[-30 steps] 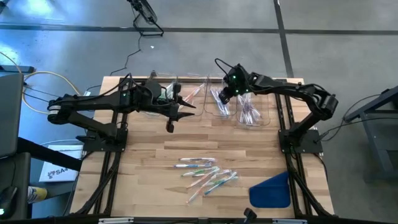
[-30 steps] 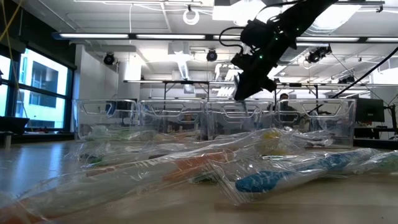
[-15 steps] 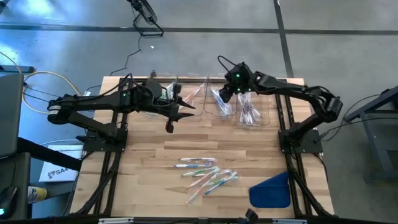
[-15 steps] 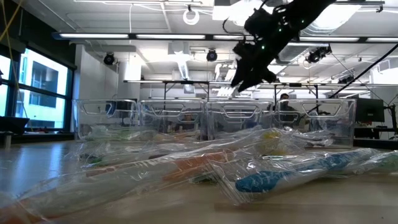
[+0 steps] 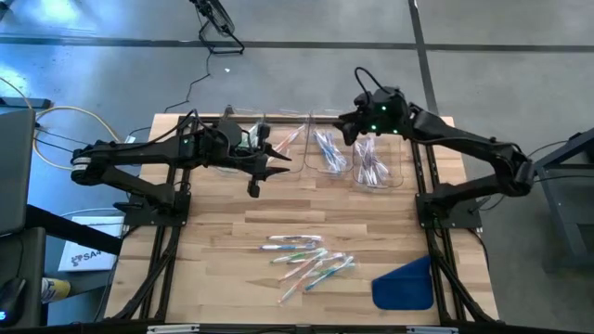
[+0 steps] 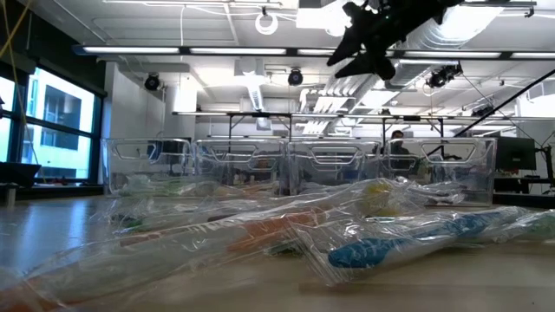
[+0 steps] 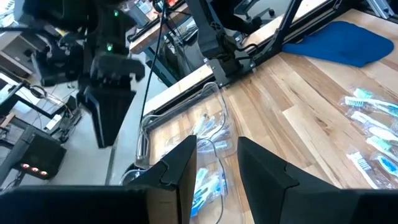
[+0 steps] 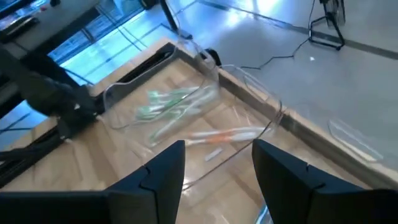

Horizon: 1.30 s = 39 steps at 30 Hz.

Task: Pick & Place Toothbrushes
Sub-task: Put the violet toothbrush into the right transparent bin

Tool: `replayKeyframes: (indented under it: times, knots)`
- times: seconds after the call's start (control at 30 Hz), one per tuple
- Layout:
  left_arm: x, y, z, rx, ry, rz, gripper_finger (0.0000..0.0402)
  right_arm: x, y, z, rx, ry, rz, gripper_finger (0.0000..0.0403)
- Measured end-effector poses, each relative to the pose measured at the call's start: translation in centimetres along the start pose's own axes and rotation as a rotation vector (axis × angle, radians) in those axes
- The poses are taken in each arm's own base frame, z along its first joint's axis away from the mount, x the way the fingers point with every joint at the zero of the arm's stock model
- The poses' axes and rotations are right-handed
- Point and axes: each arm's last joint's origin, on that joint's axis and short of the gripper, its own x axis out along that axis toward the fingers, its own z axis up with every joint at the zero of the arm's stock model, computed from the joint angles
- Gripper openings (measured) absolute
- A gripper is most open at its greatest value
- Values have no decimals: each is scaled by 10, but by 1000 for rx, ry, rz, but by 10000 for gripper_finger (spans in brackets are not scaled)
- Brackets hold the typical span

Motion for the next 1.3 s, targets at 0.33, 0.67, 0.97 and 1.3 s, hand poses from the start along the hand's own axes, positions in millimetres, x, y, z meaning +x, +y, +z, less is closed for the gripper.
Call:
replayKeyframes:
  times: [0.33, 0.67, 0.97, 1.3]
  knots:
    - [18, -14, -4, -58, 13, -23, 112, 4, 37, -13, -116, -46, 173, 181]
    - [43, -55, -5, 38, -84, -76, 112, 3, 92, -42, -231, -234, 370, 181]
    - [41, -69, -5, 65, -38, -146, 112, 4, 94, -59, -254, -158, 154, 181]
    - [32, -106, 0, 65, 120, -176, 112, -10, 110, -122, -309, 4, 52, 181]
